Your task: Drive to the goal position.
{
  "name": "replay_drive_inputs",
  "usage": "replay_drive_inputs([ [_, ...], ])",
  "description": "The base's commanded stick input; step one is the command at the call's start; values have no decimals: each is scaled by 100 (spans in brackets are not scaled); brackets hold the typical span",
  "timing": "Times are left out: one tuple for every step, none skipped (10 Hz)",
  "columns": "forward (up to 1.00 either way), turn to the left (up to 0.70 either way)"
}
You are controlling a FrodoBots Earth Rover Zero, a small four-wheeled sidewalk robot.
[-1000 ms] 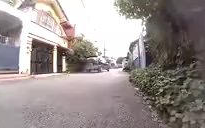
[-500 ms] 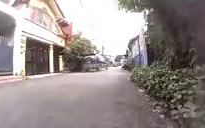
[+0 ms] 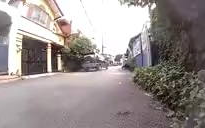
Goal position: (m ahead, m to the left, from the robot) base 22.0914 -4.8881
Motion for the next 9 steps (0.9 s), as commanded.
replay_drive_inputs([
  [70,0],
  [70,0],
  [70,0],
  [70,0],
  [70,0],
  [70,0],
  [70,0],
  [70,0],
  [70,-25],
])
